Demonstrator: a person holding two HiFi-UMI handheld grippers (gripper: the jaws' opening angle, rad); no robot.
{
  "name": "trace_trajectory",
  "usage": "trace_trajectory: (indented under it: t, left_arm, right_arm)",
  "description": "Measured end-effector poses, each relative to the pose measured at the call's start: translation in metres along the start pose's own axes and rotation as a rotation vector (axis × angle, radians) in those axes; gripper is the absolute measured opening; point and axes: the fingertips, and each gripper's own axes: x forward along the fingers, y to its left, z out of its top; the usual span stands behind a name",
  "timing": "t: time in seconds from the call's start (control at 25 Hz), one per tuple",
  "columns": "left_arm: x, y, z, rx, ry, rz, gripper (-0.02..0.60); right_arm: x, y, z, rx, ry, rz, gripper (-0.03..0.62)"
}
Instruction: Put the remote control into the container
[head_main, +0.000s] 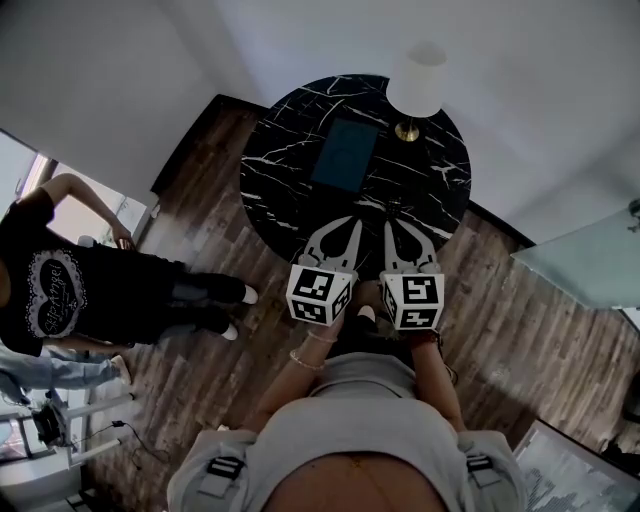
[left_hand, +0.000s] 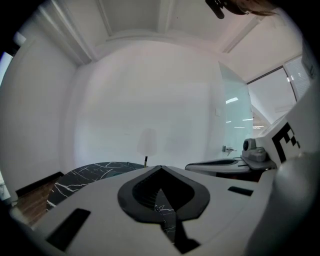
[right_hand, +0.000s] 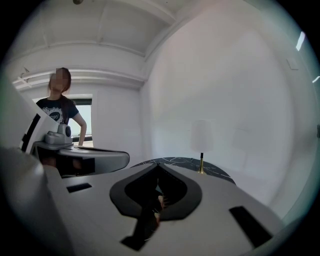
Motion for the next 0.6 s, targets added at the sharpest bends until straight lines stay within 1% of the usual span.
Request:
trace_trajectory:
  t: [0.2, 0.36, 0.6]
  left_arm:
    - [0.008, 0.008, 0.003, -0.004, 0.002, 0.0, 0.005]
    - [0.019, 0.017, 0.005, 0.002, 0.012, -0.018, 0.005]
    - [0.032, 0.036, 0.006, -0.009, 0.03, -0.037, 0.005]
  right_arm:
    - [0.009, -0.008, -0.001, 0.009, 0.006, -0.018, 0.011]
    - [0.021, -0.016, -0.002, 0.029, 0.014, -0.047, 0.011]
    - [0.039, -0.022, -0.005, 0.056, 0.038, -0.085, 0.012]
